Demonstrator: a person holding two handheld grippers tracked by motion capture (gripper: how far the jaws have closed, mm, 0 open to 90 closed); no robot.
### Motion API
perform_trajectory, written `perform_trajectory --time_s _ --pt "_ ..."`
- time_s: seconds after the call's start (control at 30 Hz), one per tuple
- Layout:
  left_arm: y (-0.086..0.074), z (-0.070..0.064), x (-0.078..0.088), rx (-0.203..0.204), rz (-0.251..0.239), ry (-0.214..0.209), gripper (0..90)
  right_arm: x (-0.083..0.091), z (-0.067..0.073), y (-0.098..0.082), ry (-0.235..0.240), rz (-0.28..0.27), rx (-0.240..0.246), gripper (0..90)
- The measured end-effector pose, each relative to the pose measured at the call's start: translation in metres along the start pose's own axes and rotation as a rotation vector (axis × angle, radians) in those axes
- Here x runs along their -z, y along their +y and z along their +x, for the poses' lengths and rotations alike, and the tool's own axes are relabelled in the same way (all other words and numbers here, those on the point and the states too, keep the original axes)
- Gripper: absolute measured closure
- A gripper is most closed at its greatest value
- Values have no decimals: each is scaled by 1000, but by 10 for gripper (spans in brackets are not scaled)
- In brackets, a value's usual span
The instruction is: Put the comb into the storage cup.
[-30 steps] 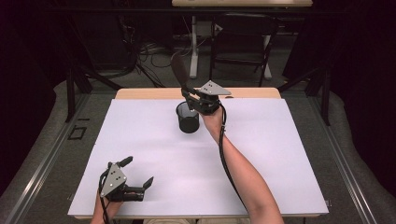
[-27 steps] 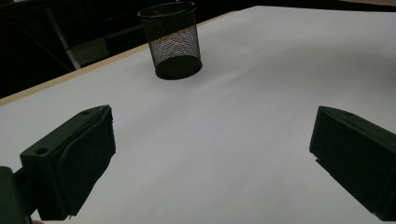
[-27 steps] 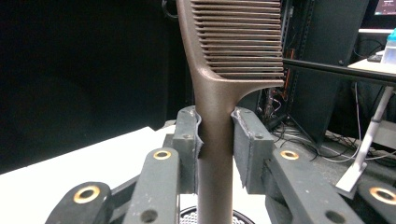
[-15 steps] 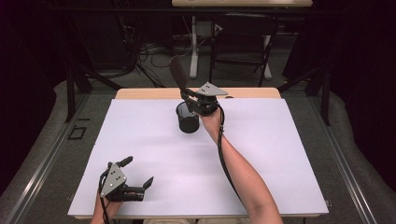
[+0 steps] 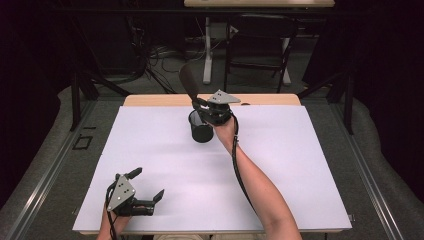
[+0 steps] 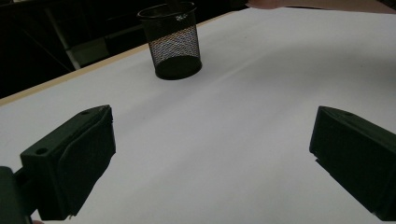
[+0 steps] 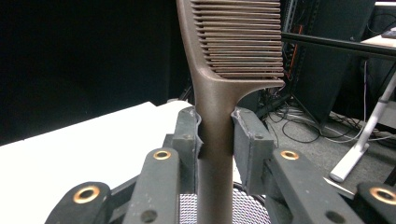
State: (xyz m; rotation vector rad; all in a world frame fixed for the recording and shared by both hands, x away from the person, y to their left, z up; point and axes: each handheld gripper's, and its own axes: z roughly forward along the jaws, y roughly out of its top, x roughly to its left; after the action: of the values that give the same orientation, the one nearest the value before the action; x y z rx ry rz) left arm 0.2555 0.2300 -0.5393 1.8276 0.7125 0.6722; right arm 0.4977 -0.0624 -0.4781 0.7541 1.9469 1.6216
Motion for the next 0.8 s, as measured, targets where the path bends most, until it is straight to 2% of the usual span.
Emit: perform_trajectory --time_s 0.67,0.8 --pt "0 0 0 -1 0 1 5 -7 0 -11 -3 70 9 723" --pt "0 0 0 -1 1 0 5 -7 0 -12 -5 70 6 722"
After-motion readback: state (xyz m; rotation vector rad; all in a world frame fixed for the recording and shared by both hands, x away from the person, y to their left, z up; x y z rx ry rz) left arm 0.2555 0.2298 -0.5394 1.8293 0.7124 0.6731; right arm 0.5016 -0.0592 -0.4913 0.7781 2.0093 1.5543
